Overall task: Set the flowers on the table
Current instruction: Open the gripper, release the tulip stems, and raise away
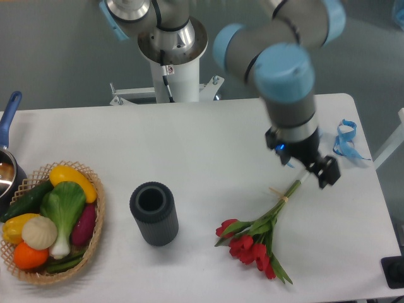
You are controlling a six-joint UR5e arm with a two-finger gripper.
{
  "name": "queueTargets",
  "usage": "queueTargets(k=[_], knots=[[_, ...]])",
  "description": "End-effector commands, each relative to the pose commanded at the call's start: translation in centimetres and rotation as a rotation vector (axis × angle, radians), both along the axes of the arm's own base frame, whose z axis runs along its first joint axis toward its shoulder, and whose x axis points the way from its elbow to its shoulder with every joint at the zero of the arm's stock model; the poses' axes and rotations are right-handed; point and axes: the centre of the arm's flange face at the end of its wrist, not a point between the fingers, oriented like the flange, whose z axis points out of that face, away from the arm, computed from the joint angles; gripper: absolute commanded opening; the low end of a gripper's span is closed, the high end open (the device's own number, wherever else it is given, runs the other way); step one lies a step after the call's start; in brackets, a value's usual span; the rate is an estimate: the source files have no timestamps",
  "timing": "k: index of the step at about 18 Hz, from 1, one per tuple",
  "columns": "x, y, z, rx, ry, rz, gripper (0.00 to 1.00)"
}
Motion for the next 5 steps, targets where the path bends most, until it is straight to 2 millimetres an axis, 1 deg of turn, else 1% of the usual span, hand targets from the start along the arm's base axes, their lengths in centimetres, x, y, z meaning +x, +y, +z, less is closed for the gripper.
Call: queueTargets(k=[1, 2, 3, 4, 5], knots=[[-0.4, -1.8, 0.5, 0.027, -0.016, -0.018, 1.0], [-0.6, -3.0, 0.9, 0.046, -0.021, -0.034, 1.0], [-0.8, -3.7, 0.7, 0.058, -0.031, -0.049, 1.0], [-0.9, -4.6, 1.2, 0.071, -0.025, -0.053, 1.0], [-1.0, -5.1, 1.0, 0.086, -0.034, -0.058, 1.0]])
